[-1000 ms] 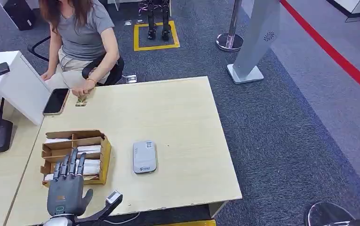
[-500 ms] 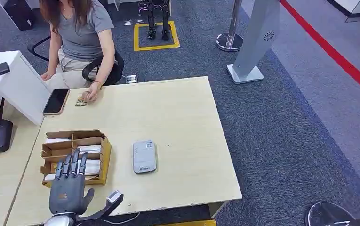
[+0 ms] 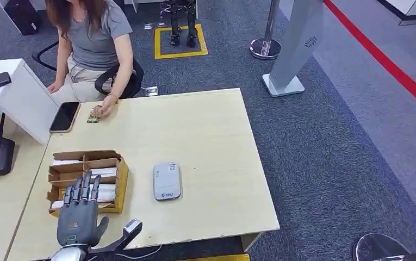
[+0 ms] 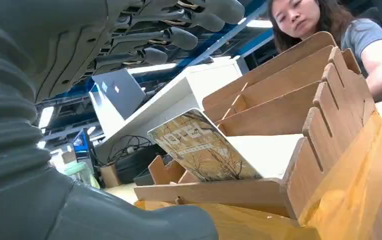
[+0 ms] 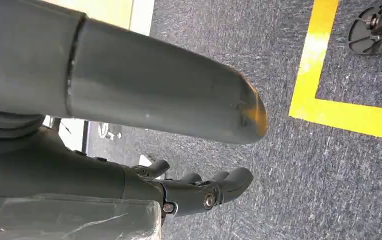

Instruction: Pass the card to the sensor for recognition and then transmit it.

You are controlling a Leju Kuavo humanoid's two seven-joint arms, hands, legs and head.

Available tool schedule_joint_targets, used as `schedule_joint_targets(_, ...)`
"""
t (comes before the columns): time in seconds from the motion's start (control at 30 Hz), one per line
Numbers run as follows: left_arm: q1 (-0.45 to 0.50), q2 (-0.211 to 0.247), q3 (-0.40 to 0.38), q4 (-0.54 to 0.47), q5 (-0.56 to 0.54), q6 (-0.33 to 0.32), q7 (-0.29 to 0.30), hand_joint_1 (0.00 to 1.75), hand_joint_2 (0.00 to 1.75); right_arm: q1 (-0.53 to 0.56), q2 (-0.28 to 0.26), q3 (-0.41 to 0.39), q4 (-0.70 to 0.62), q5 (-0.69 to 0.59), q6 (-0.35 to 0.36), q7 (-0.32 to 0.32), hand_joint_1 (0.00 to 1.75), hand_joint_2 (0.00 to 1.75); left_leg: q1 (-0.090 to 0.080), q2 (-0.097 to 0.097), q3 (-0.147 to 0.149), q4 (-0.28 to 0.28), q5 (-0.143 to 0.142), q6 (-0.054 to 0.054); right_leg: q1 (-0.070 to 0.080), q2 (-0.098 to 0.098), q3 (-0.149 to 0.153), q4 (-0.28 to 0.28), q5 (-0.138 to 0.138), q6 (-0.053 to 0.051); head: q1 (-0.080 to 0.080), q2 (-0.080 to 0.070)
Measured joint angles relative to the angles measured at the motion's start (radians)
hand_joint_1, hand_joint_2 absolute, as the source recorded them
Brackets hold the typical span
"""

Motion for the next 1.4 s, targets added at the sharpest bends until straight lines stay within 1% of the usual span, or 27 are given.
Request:
schedule_joint_targets(0.1, -0.001, 0.0, 0.0, 0.0, 0.0, -0.001, 0.009, 0.0, 1.75, 0.0, 0.0, 0.0, 0.0, 0.0, 0.0, 0.0, 0.0, 0.0, 0.0, 0.0, 0.0, 0.0, 0.0, 0.0, 0.0, 0.0, 0.0, 0.0, 0.0, 0.0, 0.0, 0.0)
schedule_joint_targets(0.2, -0.003, 0.0, 0.0, 0.0, 0.0, -0.01, 0.04, 0.0, 1.75, 0.0, 0.0, 0.0, 0.0, 0.0, -0.001, 0.0, 0.0, 0.0, 0.0, 0.0, 0.0, 0.0, 0.0, 0.0, 0.0, 0.0, 0.0, 0.0, 0.0, 0.0, 0.0, 0.0)
schedule_joint_targets(0.27, -0.004, 0.0, 0.0, 0.0, 0.0, -0.013, 0.049, 0.0, 1.75, 0.0, 0.0, 0.0, 0.0, 0.0, -0.001, 0.0, 0.0, 0.0, 0.0, 0.0, 0.0, 0.0, 0.0, 0.0, 0.0, 0.0, 0.0, 0.0, 0.0, 0.0, 0.0, 0.0)
schedule_joint_targets(0.97, -0.028, 0.002, 0.0, 0.0, 0.0, -0.015, 0.056, 0.0, 1.75, 0.0, -0.002, 0.0, 0.0, 0.008, 0.0, -0.008, 0.0, 0.0, 0.0, 0.0, 0.0, 0.0, 0.0, 0.0, 0.0, 0.0, 0.0, 0.0, 0.0, 0.0, 0.0, 0.0)
schedule_joint_targets(1.0, -0.029, 0.003, 0.0, 0.0, 0.0, -0.015, 0.056, 0.23, 1.75, 0.0, -0.002, 0.0, 0.0, 0.008, 0.0, -0.008, 0.0, 0.0, 0.0, 0.0, 0.0, 0.0, 0.0, 0.0, 0.0, 0.0, 0.0, 0.0, 0.0, 0.0, 0.0, 0.0)
schedule_joint_targets(1.03, -0.029, 0.003, 0.0, 0.0, 0.0, -0.015, 0.056, 1.68, 1.75, 0.0, -0.002, 0.0, 0.0, 0.008, 0.0, -0.008, 0.0, 0.0, 0.0, 0.0, 0.0, 0.0, 0.0, 0.0, 0.0, 0.0, 0.0, 0.0, 0.0, 0.0, 0.0, 0.0)
schedule_joint_targets(1.07, -0.03, 0.003, 0.0, 0.0, 0.0, -0.015, 0.056, 1.75, 1.75, -0.001, -0.002, 0.0, 0.0, 0.008, 0.0, -0.008, 0.0, 0.0, 0.0, 0.0, 0.0, 0.0, 0.0, 0.0, 0.0, 0.0, 0.0, 0.0, 0.0, 0.0, 0.0, 0.0)
schedule_joint_targets(1.4, -0.031, 0.006, 0.0, 0.0, 0.0, -0.018, 0.054, 1.75, 1.75, 0.0, -0.002, 0.0, 0.0, 0.008, -0.002, -0.008, 0.0, 0.0, 0.0, 0.0, 0.0, 0.0, 0.0, 0.0, 0.0, 0.0, 0.0, 0.0, 0.0, 0.0, 0.0, 0.0)
